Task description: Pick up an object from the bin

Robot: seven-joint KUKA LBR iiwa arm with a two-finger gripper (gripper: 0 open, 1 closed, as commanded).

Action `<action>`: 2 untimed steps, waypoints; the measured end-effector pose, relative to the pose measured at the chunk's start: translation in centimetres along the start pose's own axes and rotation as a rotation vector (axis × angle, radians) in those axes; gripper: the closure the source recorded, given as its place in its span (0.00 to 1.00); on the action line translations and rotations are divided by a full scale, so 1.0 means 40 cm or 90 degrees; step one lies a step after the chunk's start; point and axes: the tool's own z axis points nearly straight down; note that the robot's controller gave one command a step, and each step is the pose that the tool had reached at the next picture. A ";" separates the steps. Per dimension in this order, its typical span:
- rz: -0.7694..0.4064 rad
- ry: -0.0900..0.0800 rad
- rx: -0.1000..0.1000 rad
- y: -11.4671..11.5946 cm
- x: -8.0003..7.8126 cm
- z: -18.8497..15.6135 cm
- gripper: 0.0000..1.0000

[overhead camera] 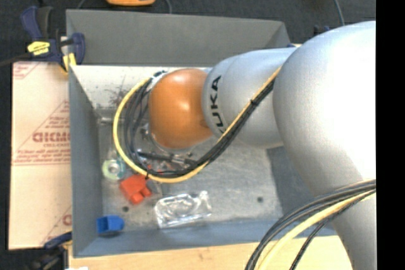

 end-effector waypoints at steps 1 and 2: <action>-0.109 0.003 -0.001 -0.025 -0.114 -0.198 1.00; -0.107 0.008 -0.006 -0.020 -0.109 -0.188 0.00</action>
Offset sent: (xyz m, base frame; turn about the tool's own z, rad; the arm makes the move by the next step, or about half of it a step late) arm 0.0373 0.0186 0.0749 -0.1730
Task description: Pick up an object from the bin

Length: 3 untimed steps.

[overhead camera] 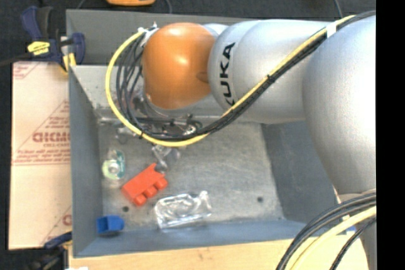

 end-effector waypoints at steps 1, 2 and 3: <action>-0.173 0.004 0.000 0.061 0.104 0.164 0.00; -0.170 0.000 0.001 0.060 0.098 0.157 1.00; -0.189 -0.002 0.004 0.083 0.101 -0.145 1.00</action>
Offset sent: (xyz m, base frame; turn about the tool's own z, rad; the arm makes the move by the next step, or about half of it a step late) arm -0.0460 -0.0117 -0.0646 -0.2728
